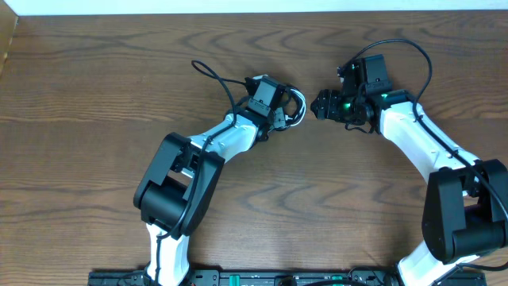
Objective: Untangle cables
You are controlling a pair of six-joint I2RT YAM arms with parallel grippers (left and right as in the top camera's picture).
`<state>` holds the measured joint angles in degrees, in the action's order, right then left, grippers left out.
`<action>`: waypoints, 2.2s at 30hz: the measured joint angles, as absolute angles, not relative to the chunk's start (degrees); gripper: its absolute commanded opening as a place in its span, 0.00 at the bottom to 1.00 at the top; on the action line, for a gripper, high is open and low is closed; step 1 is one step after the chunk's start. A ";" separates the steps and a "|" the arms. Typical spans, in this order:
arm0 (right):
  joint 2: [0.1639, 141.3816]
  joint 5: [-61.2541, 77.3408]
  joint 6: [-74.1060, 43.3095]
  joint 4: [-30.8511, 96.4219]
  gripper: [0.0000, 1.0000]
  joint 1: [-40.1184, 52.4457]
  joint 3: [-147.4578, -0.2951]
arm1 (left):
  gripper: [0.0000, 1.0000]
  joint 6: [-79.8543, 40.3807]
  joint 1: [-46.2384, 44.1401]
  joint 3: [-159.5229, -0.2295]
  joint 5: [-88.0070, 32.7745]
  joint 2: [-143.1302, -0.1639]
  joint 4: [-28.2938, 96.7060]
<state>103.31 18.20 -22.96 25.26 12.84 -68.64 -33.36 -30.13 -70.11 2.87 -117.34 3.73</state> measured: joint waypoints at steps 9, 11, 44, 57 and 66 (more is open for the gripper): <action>103.66 18.20 -22.96 25.06 0.72 12.84 -68.64 | 0.08 -33.19 -30.63 -70.67 3.40 -117.99 2.68; 103.66 18.20 -22.96 24.34 0.72 12.84 -68.64 | 0.07 -33.17 -30.52 -70.65 3.14 -117.32 3.18; 103.68 23.88 -23.46 15.11 0.71 12.84 -68.62 | 0.08 -45.12 -18.26 -69.91 -52.60 -99.33 -21.17; 103.68 28.97 -22.44 5.15 0.63 12.29 -68.62 | 0.07 -55.51 -17.69 -69.89 -56.60 -99.33 -29.85; 103.94 21.39 -24.14 2.28 0.20 13.06 -68.62 | 0.08 -60.29 -17.67 -69.87 -53.52 -98.63 -31.07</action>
